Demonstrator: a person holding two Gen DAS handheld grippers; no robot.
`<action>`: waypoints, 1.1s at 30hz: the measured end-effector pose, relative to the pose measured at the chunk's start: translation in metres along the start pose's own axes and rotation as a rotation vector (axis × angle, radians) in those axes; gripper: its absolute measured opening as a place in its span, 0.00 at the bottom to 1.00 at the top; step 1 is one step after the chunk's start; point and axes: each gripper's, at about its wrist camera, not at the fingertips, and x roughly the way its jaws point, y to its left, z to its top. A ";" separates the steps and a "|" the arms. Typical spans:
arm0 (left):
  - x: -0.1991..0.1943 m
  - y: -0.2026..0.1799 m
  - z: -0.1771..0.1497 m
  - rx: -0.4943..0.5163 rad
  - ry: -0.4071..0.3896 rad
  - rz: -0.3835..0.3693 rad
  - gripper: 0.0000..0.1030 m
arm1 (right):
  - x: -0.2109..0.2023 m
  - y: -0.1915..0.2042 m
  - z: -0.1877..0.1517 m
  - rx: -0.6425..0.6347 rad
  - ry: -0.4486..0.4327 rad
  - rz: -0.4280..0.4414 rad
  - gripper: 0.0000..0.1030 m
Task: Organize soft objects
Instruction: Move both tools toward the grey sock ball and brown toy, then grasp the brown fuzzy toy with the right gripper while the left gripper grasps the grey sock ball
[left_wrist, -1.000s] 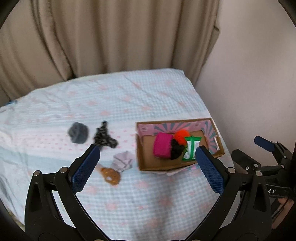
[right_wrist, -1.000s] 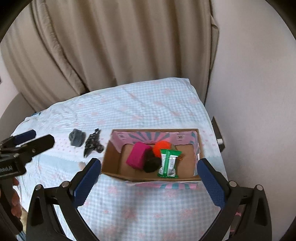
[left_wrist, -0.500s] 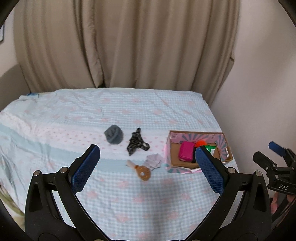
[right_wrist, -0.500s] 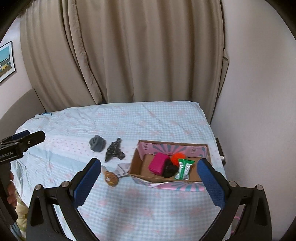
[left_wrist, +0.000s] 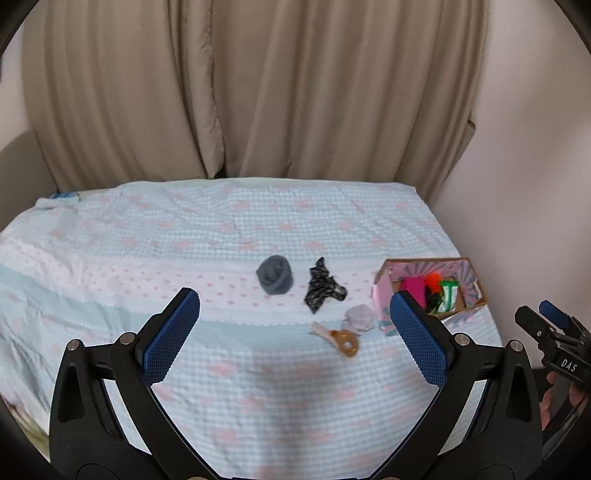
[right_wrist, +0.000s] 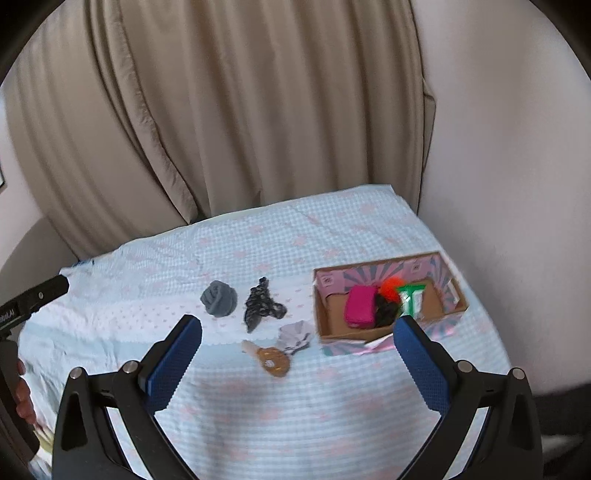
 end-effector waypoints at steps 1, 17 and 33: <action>0.006 0.010 0.001 0.008 0.011 -0.008 1.00 | 0.005 0.007 -0.003 0.024 0.007 -0.005 1.00; 0.201 0.087 0.014 0.106 0.191 -0.150 1.00 | 0.157 0.059 -0.069 0.338 0.186 -0.060 1.00; 0.434 0.078 -0.035 0.127 0.288 -0.253 1.00 | 0.315 0.040 -0.156 0.570 0.206 -0.193 0.98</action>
